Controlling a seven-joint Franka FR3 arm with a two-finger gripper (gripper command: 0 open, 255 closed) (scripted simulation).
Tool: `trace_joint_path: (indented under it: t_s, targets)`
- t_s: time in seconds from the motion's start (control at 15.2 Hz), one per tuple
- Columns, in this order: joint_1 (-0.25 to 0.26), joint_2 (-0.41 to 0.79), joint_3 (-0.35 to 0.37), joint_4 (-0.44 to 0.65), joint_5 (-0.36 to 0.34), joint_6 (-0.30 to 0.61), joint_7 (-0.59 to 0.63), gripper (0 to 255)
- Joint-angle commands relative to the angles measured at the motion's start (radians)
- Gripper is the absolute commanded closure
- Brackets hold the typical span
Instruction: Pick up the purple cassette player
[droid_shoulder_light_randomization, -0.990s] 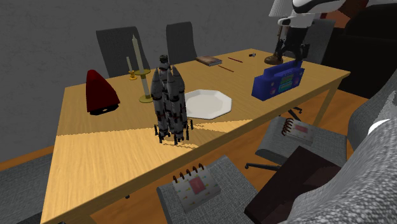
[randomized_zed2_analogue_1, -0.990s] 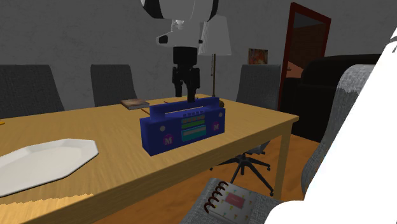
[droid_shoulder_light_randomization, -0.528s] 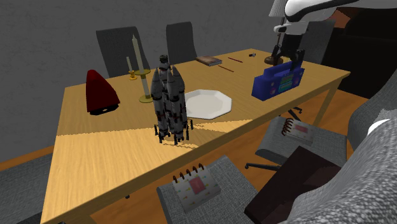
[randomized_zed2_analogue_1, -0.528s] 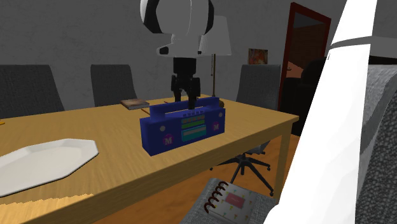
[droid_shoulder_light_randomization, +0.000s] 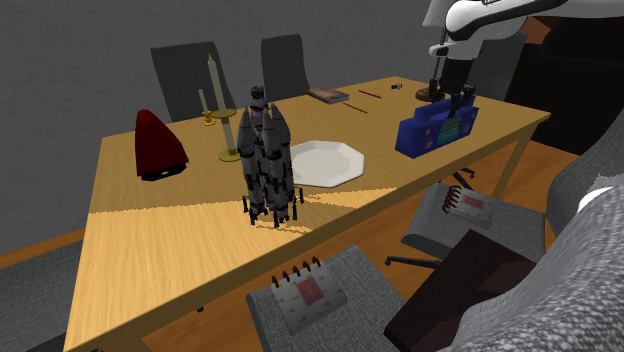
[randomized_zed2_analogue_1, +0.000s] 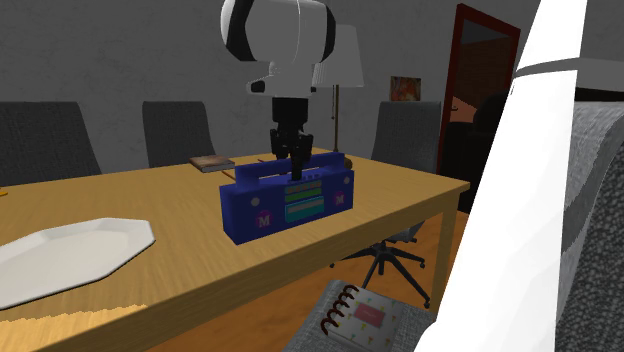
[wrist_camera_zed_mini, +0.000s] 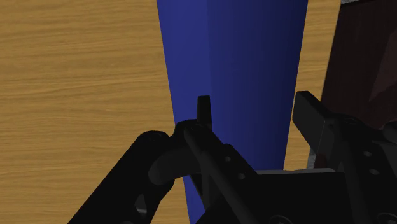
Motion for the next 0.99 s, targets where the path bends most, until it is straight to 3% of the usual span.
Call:
trace_joint_path:
  t_s: [0.0, 0.26, 0.92]
  targets:
    - [0.0, 0.001, 0.0, 0.0, 0.0, 0.001, 0.0, 255]
    - [0.0, -0.001, 0.0, -0.002, -0.001, 0.001, 0.0, 255]
    - [0.003, 0.004, 0.003, 0.137, 0.004, -0.133, 0.0, 255]
